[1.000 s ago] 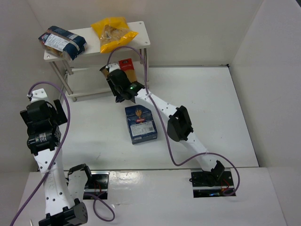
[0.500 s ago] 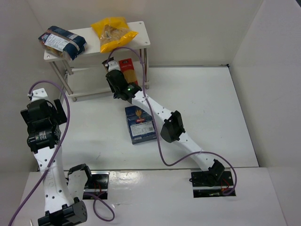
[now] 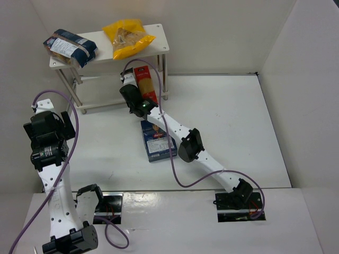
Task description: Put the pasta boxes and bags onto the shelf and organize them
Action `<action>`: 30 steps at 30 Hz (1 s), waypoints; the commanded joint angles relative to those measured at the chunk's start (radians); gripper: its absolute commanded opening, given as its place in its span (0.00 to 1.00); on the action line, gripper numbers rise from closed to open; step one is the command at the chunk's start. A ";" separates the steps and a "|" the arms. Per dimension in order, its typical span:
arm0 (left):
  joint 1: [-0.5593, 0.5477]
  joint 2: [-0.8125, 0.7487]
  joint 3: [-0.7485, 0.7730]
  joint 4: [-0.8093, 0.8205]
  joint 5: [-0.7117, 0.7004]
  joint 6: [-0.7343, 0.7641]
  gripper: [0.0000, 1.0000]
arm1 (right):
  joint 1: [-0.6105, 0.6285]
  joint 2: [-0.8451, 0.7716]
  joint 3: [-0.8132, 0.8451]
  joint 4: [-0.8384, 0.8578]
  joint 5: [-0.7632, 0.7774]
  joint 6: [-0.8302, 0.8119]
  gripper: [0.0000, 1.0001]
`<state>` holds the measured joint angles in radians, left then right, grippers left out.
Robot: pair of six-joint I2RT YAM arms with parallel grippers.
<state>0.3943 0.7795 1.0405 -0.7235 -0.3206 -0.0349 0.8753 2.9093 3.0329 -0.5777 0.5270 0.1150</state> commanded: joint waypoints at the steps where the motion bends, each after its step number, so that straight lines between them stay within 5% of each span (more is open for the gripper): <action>1: 0.006 -0.003 -0.002 0.045 -0.014 -0.026 1.00 | 0.001 -0.025 0.104 0.176 0.085 0.006 0.00; 22: 0.006 -0.003 -0.002 0.045 0.005 -0.026 1.00 | 0.001 0.033 0.104 0.271 0.128 -0.063 0.00; 24: 0.006 -0.003 -0.002 0.036 0.005 -0.026 1.00 | 0.001 0.033 0.104 0.271 0.137 -0.063 0.13; 28: 0.006 -0.003 -0.002 0.036 0.005 -0.026 1.00 | 0.001 0.033 0.104 0.271 0.146 -0.074 0.67; 30: 0.006 -0.003 -0.002 0.036 0.005 -0.026 1.00 | 0.001 0.033 0.104 0.260 0.146 -0.074 0.80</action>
<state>0.3943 0.7795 1.0405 -0.7238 -0.3187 -0.0349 0.8753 2.9650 3.0638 -0.4522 0.6197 0.0471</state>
